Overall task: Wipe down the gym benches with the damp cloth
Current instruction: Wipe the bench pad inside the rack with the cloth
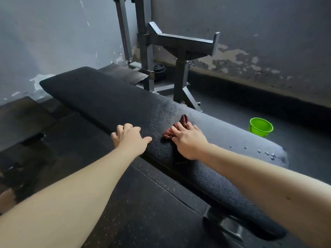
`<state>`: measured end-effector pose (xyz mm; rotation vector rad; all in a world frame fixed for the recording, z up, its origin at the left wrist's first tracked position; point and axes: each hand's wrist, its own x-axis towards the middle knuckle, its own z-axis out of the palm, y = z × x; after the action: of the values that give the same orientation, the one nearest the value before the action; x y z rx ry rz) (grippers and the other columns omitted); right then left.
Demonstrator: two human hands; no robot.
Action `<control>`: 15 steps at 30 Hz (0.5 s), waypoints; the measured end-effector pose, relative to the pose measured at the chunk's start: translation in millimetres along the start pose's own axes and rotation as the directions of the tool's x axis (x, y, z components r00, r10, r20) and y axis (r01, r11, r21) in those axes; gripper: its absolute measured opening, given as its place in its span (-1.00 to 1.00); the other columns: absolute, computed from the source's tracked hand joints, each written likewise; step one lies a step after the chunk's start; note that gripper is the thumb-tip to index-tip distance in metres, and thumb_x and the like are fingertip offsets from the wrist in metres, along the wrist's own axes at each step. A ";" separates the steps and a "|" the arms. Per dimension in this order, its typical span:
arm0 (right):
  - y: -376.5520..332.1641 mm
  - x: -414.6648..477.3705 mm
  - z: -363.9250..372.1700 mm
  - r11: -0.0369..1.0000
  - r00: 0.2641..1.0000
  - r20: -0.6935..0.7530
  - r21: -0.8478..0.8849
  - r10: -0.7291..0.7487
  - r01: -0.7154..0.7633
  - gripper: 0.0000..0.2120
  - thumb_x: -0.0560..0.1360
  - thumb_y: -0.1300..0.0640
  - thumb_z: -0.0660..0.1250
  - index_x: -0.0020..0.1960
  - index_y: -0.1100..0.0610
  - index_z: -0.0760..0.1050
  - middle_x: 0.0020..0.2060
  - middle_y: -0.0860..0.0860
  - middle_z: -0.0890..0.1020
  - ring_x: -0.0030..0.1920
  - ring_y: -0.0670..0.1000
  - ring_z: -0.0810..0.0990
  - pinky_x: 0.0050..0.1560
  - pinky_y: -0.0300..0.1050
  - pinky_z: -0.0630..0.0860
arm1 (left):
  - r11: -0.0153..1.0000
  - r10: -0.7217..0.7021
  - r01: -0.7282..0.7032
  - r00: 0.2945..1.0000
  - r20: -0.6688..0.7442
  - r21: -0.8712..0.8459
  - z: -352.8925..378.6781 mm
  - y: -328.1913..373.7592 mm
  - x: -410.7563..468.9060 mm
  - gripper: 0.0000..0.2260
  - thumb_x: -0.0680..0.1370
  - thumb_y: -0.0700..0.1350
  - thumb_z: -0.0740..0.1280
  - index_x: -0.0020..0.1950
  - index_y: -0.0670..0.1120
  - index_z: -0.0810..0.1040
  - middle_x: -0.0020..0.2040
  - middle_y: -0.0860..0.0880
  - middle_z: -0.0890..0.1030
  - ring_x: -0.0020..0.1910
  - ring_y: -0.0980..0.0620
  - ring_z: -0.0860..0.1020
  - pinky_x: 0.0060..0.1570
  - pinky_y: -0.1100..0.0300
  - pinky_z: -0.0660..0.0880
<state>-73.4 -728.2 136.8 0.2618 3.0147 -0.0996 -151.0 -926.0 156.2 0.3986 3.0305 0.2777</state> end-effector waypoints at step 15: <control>60.9 117.1 -18.0 0.971 0.976 0.027 0.095 0.217 -0.218 -0.51 0.69 -0.11 0.00 0.58 0.00 0.23 0.56 0.06 0.27 0.58 0.24 0.17 0.51 0.26 0.14 | 0.993 -0.021 0.008 0.994 0.107 0.119 10.2 16.8 -1.1 -0.24 0.46 0.50 0.20 0.51 0.06 0.35 0.52 -0.02 0.26 0.47 -0.13 0.17 0.37 -0.10 0.21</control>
<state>-179.3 -647.3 137.4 0.5950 2.9457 -0.2285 -144.8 -908.6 149.4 0.3853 2.9506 0.0726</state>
